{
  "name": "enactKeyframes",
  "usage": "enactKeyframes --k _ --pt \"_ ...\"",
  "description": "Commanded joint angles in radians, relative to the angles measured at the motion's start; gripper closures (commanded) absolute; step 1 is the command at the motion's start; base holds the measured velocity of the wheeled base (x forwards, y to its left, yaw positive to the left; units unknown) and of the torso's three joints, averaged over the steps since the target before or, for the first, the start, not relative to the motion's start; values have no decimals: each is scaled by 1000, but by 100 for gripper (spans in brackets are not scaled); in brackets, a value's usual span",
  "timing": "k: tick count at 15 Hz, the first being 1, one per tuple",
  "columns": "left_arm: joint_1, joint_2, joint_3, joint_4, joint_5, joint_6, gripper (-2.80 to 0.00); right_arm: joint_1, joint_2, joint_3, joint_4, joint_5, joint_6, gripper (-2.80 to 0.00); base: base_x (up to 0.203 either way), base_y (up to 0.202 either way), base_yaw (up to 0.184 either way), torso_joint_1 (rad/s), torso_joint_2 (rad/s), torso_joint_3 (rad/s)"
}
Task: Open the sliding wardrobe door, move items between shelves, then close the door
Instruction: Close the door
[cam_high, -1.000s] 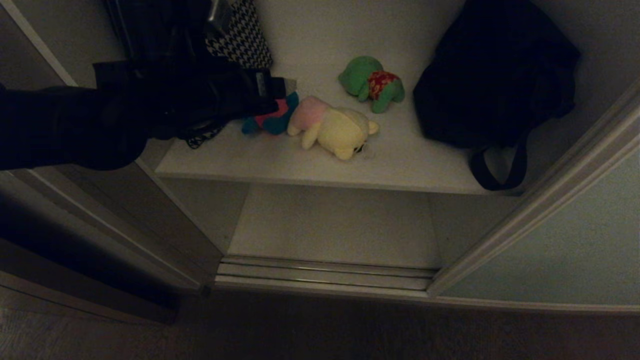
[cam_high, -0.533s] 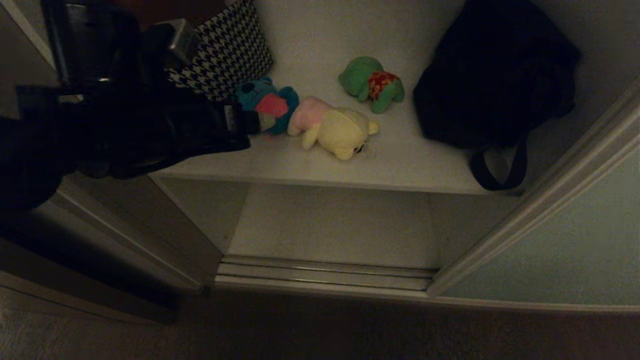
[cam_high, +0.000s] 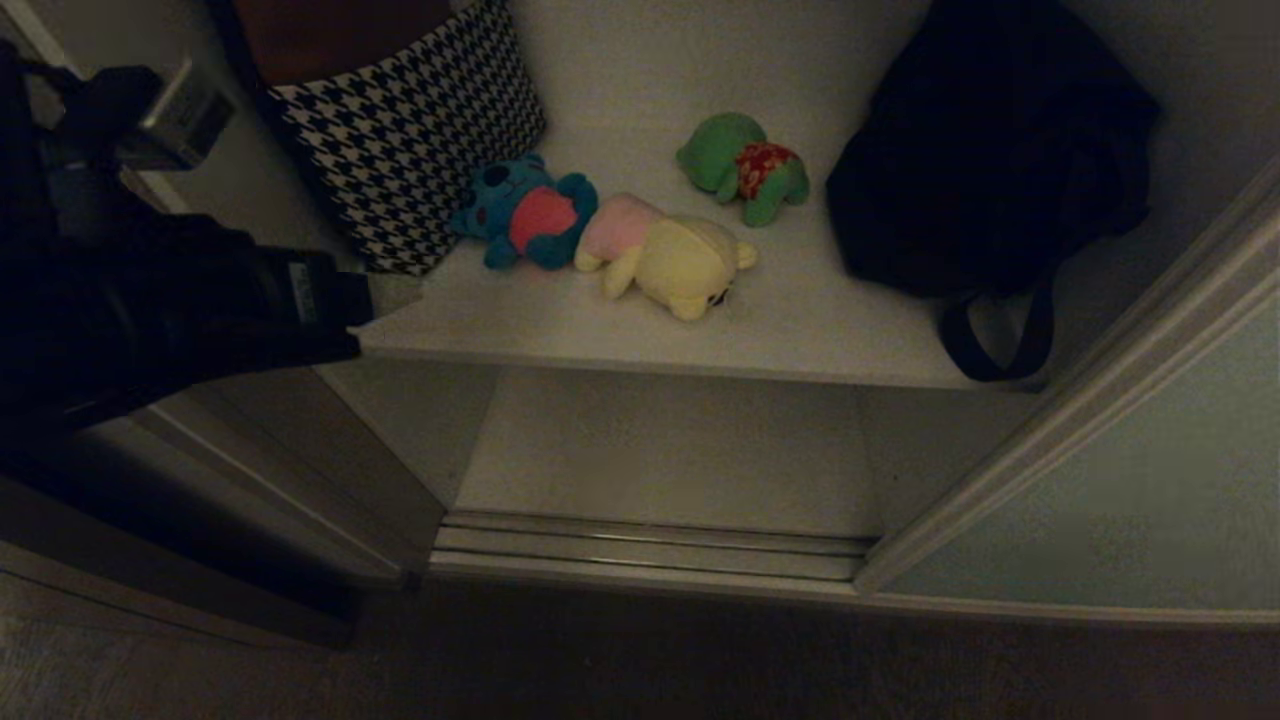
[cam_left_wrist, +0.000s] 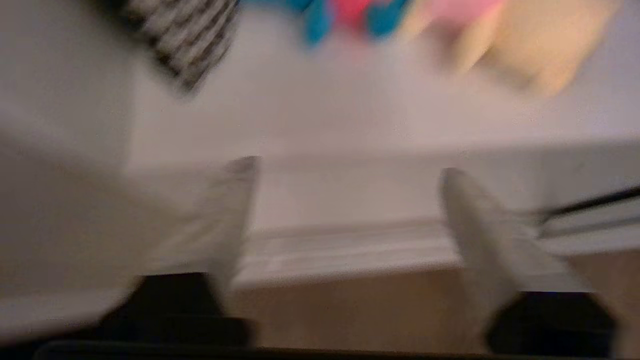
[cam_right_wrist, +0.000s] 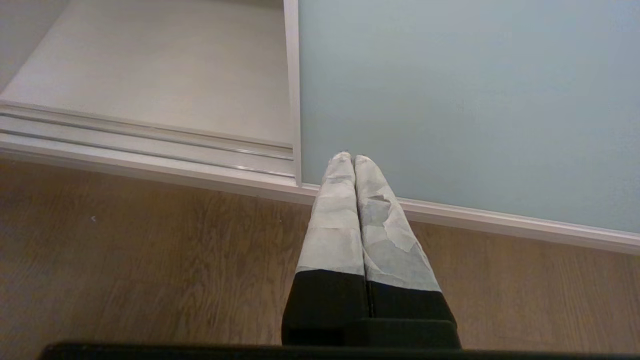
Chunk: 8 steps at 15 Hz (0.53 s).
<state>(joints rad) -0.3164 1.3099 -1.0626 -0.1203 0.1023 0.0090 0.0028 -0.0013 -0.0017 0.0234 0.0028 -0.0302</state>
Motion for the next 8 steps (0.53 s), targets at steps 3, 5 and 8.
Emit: enactKeyframes --k 3,5,8 --pt "139 -209 59 147 -68 7 0 0 -1 0 0 0 0 0 0 0 0 0 0 0" --pt "239 -320 73 232 -154 4 0 0 0 0 0 0 0 0 0 0 0 0 0 0" --pt "290 -503 109 362 -198 -26 0 0 0 0 0 0 0 0 0 0 0 0 0 0"
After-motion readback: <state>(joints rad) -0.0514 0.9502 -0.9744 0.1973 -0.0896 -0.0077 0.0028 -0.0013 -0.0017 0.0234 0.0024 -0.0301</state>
